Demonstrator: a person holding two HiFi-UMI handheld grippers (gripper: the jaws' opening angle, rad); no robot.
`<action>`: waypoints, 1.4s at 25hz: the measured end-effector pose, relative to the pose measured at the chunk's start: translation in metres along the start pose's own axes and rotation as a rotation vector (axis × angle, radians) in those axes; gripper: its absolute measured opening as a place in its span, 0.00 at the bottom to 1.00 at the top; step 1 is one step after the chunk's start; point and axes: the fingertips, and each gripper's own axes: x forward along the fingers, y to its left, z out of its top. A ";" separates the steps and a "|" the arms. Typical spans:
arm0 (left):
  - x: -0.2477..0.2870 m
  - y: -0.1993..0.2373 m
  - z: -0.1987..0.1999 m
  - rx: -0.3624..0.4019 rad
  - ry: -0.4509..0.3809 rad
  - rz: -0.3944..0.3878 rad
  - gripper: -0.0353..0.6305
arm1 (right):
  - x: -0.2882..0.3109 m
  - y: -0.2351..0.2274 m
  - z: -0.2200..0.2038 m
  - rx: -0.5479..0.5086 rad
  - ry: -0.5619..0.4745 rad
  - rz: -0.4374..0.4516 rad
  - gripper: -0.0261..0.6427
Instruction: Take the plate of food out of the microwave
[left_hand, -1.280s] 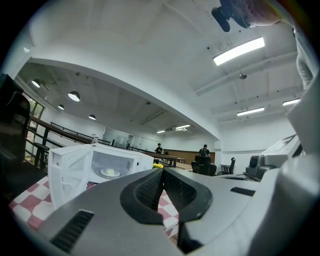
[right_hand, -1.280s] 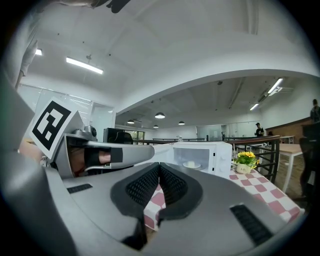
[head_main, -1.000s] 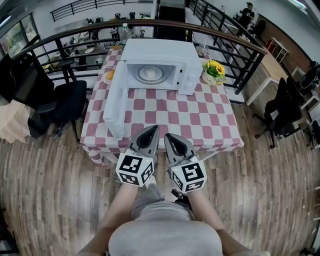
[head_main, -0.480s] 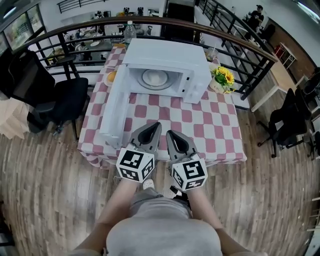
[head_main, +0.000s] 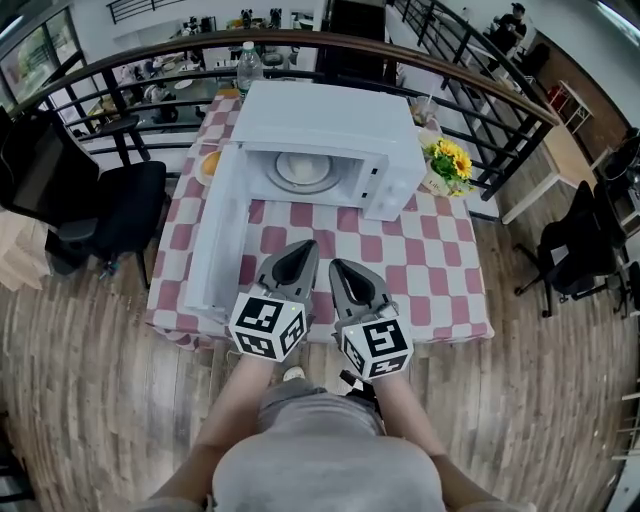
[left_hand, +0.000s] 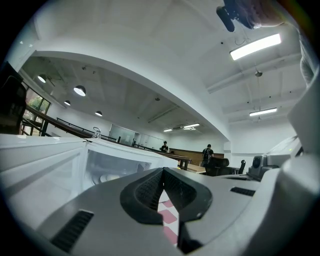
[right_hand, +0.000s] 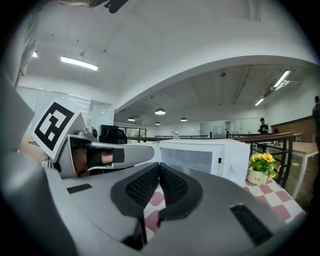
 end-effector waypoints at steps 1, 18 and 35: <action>0.004 0.003 0.000 -0.002 0.002 0.002 0.06 | 0.004 -0.002 -0.001 0.002 0.003 0.000 0.08; 0.052 0.047 -0.013 -0.050 0.019 0.076 0.06 | 0.049 -0.034 -0.017 0.005 0.031 0.033 0.08; 0.121 0.096 -0.049 -0.193 0.084 0.175 0.15 | 0.101 -0.076 -0.039 0.028 0.073 0.086 0.08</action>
